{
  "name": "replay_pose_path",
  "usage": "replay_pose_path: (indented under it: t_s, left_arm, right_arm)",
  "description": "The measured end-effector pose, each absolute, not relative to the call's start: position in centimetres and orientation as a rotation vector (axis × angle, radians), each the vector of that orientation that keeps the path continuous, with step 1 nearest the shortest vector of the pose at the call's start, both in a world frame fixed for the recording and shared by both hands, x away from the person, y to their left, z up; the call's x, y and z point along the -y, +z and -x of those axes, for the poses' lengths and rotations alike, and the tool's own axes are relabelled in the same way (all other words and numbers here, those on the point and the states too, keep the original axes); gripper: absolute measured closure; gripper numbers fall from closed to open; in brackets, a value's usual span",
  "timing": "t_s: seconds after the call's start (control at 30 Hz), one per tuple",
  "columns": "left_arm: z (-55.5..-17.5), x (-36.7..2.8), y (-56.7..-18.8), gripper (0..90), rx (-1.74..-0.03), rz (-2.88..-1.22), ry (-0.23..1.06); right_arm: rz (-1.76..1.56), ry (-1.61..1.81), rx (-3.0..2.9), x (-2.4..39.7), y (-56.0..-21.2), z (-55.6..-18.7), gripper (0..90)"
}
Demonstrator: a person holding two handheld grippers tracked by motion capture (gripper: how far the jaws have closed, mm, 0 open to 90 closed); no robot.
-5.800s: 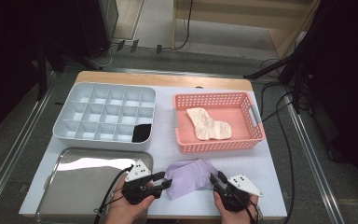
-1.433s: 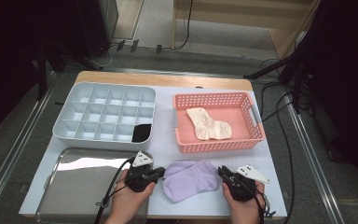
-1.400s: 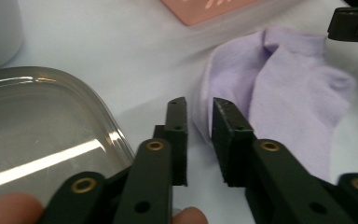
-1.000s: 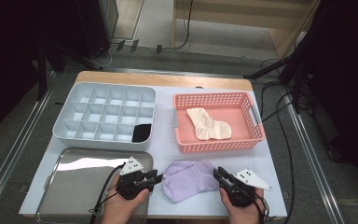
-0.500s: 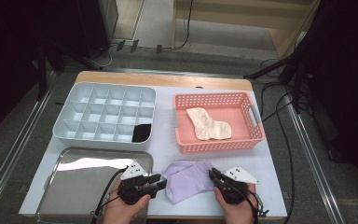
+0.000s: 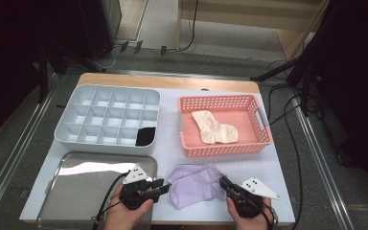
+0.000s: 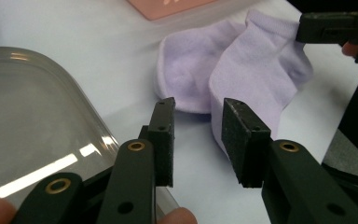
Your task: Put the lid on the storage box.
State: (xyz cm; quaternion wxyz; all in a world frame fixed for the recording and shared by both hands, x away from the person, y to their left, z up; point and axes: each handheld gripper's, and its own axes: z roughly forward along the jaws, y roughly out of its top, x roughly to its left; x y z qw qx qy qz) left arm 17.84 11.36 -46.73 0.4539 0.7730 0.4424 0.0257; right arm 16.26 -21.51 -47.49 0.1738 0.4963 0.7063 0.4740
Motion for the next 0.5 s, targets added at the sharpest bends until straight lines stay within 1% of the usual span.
replay_pose_path:
  t_s: [0.2, 0.4, 0.5]
  left_arm:
    - [-17.4, -11.0, -46.5, 61.0, -1.073, -1.9, 0.059]
    - [-17.2, -10.3, -46.4, 59.3, -1.063, -1.883, 0.03]
    - [-17.0, -9.8, -46.4, 57.7, -1.055, -1.885, 0.034]
  right_arm:
    - [-1.489, 1.329, -1.976, 22.5, -47.2, -15.2, 86.8]
    - [-1.556, 1.286, -2.006, 23.5, -48.5, -14.5, 86.2]
    - [-1.557, 1.294, -1.997, 23.5, -48.5, -14.6, 85.7]
